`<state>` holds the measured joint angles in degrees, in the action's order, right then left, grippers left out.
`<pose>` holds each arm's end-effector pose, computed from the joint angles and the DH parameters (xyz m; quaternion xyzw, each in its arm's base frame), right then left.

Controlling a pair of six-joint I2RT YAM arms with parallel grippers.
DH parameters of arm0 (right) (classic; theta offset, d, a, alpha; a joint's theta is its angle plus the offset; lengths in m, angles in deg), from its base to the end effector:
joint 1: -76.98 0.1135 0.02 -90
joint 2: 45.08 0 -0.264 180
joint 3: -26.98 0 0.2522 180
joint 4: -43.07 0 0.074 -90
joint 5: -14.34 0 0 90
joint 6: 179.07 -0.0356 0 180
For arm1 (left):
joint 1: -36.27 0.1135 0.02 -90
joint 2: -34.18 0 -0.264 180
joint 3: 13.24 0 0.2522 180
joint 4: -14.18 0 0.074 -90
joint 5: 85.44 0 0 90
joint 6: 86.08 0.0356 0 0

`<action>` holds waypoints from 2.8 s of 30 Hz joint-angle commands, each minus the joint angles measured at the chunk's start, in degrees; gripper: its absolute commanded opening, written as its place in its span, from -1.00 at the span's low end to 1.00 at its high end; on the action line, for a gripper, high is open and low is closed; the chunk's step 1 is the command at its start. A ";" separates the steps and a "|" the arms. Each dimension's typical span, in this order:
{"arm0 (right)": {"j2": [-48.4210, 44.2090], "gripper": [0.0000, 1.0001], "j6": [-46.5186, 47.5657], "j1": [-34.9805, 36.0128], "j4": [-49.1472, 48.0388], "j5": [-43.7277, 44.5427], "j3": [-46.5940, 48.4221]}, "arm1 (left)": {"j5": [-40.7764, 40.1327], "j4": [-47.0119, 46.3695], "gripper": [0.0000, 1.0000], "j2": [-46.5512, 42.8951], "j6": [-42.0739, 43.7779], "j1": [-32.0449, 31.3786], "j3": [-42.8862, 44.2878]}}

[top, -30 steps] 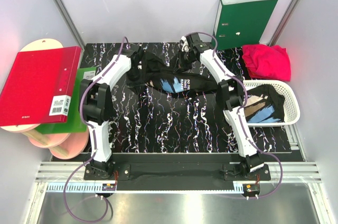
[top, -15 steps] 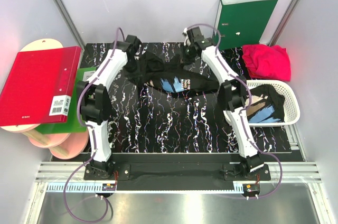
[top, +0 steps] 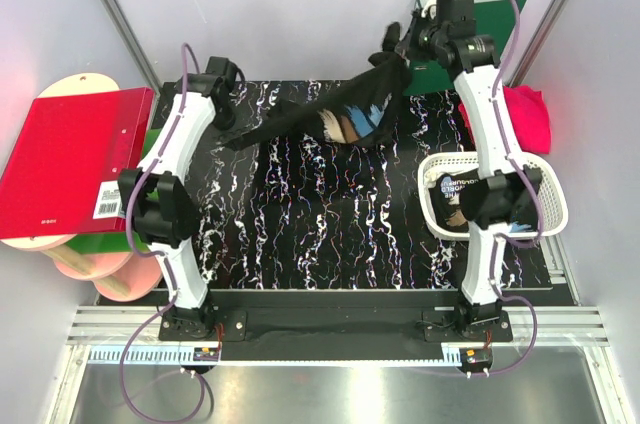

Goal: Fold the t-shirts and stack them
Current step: Flatten out the tshirt

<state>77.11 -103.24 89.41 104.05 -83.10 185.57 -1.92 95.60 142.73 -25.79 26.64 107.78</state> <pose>0.4512 0.1042 0.4411 -0.0223 0.8401 0.1772 0.5122 0.3847 -0.0612 0.3162 -0.1813 0.9648 -0.0091 0.1904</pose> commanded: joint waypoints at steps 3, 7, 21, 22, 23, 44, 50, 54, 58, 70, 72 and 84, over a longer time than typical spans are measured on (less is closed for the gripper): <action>-19.05 -1.00 0.55 1.99 -1.95 0.74 -19.02 | -1.87 -0.42 -1.00 -6.51 -2.89 2.95 1.96; -27.43 -1.00 3.53 2.16 -5.03 3.39 -23.28 | -0.38 -1.21 -1.00 -8.97 -2.89 2.86 7.69; -59.60 -1.00 3.63 2.78 -10.22 4.72 -43.74 | -0.37 -9.12 -1.00 -33.72 2.99 1.11 4.63; -61.35 -1.00 3.54 2.69 -9.96 4.28 -44.54 | -1.42 -9.30 -1.00 -35.67 3.52 0.49 4.10; -64.59 -1.00 3.45 2.69 -9.87 3.84 -45.16 | -2.13 -9.39 -1.00 -37.52 3.87 0.05 2.96; -44.16 -1.00 6.35 2.78 -27.16 9.11 -53.71 | -3.98 -12.20 -1.00 -17.45 5.81 0.49 8.91; -17.28 -1.00 7.75 2.78 -22.55 8.06 -33.10 | 1.46 -11.75 -1.00 3.11 8.10 3.73 24.92; -4.01 -1.00 7.23 2.69 -22.70 7.62 -23.04 | 3.93 -12.81 -1.00 13.77 6.95 5.67 28.53; 12.75 -1.00 6.53 2.78 -18.76 9.55 -8.20 | 8.30 -14.75 -1.00 21.69 5.46 7.16 30.19; 24.60 0.99 5.56 3.22 -23.58 17.19 5.48 | 17.81 -20.28 0.98 26.29 3.61 14.37 30.83; 21.79 0.99 6.96 4.27 -23.58 18.07 2.57 | 18.17 -20.72 0.98 23.91 4.49 14.81 28.45; -3.53 0.99 3.81 5.42 -22.88 13.78 -30.65 | 24.93 -22.31 0.98 12.29 7.57 11.13 8.05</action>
<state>81.28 -97.67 94.59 82.61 -67.32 160.79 18.76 75.38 155.59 -20.09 40.24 117.07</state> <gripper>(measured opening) 0.993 0.987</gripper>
